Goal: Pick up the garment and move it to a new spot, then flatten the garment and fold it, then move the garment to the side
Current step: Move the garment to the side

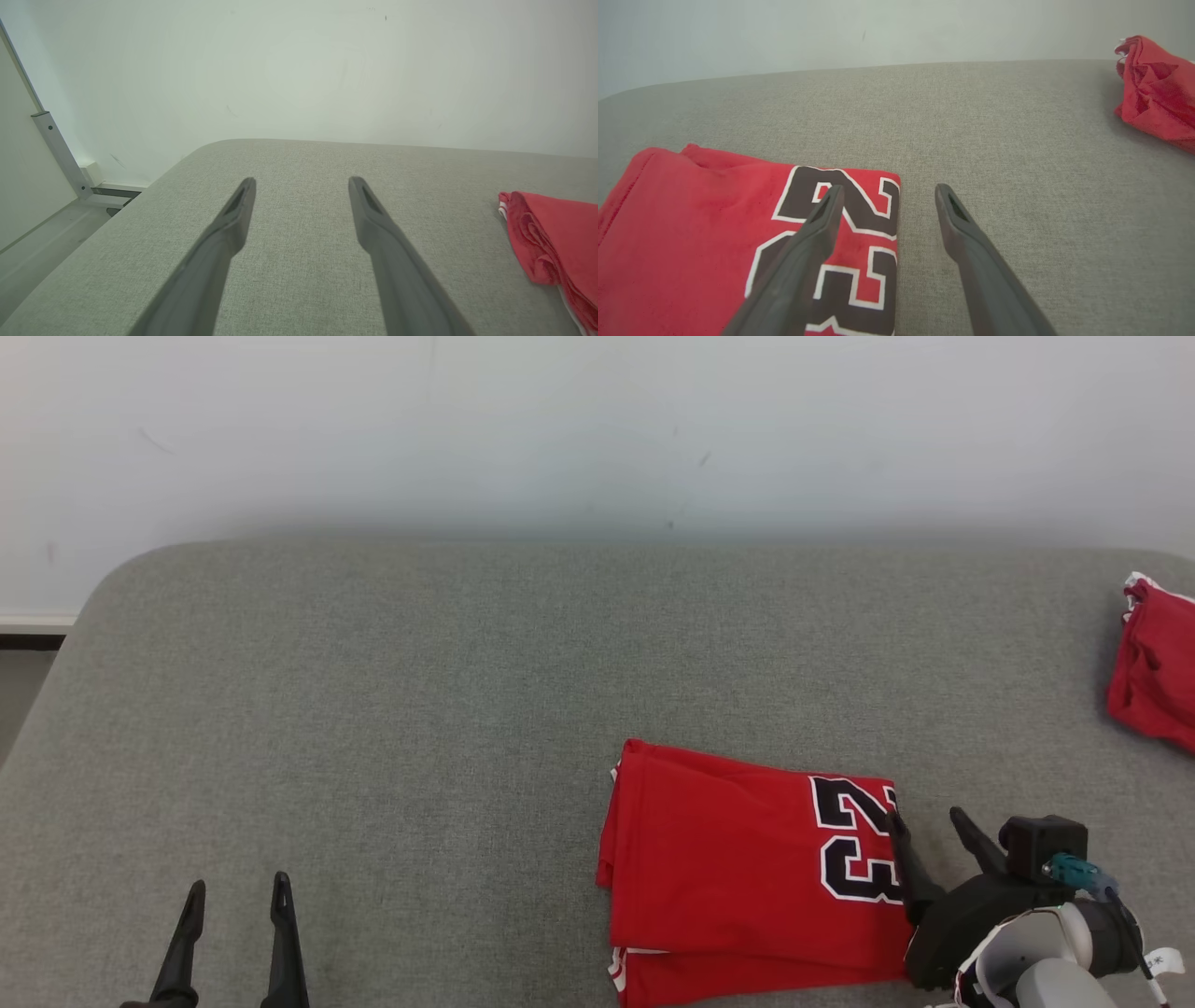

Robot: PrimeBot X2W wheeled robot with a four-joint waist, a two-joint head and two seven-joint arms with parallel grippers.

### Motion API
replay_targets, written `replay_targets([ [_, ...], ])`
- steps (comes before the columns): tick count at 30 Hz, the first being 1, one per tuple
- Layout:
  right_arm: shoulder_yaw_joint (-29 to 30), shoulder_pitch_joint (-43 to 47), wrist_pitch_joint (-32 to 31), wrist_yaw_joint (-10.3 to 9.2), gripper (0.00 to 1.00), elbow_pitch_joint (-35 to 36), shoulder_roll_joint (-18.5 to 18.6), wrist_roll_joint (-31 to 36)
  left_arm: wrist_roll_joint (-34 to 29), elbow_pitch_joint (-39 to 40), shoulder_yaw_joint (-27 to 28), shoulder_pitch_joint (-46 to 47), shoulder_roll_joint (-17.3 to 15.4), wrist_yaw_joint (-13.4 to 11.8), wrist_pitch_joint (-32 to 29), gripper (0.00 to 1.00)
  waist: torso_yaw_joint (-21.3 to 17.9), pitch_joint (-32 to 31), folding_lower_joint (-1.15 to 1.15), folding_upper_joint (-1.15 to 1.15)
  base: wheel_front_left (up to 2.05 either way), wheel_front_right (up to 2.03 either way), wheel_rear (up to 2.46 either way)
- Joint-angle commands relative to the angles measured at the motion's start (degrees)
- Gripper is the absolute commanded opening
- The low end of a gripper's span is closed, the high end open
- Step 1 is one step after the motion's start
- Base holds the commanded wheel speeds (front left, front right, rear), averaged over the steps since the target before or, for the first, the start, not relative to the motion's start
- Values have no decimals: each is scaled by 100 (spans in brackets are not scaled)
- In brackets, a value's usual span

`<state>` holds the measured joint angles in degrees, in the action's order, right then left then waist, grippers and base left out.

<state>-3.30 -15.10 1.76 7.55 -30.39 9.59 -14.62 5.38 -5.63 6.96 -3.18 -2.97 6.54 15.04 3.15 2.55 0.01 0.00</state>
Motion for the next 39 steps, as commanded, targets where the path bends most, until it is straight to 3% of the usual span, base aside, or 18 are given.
replay_targets([
  [1, -48, -55, -42, -14, 100, -153, -15, -72, 8, -11, -4, 87, 8, -12, 17, 100, 26, 68, -1, 0, 0, 0, 0],
  [15, -516, -445, -217, -14, 100, -1340, -180, -281, 9, -141, -47, 267, -9, 34, 17, 100, 22, 156, -1, 0, 0, 0, 0],
  [16, -563, -454, -238, -13, 96, -1399, -201, -317, 6, -147, -46, 272, -11, 40, 17, 100, 25, 154, -1, 0, 0, 0, 0],
  [17, -610, -457, -263, -13, 42, -1451, -209, -358, 7, -151, -48, 269, -10, 44, 17, 100, 27, 151, -1, 0, 0, 0, 0],
  [19, -668, -491, -235, -13, 0, -1520, -193, -421, 7, -152, -40, 263, -9, 49, 17, 100, 26, 151, -1, 0, 0, 0, 0],
  [29, -862, -1165, 51, -13, 0, -1502, 103, -563, 44, -97, -19, 332, -4, 43, 17, 100, -109, 406, -1, 0, 0, 0, 0],
  [39, -1067, -2435, 131, -13, 0, -1399, 617, -696, -8, 50, -136, 751, -19, 73, 17, 100, -371, 1235, -1, 0, 0, 0, 0],
])
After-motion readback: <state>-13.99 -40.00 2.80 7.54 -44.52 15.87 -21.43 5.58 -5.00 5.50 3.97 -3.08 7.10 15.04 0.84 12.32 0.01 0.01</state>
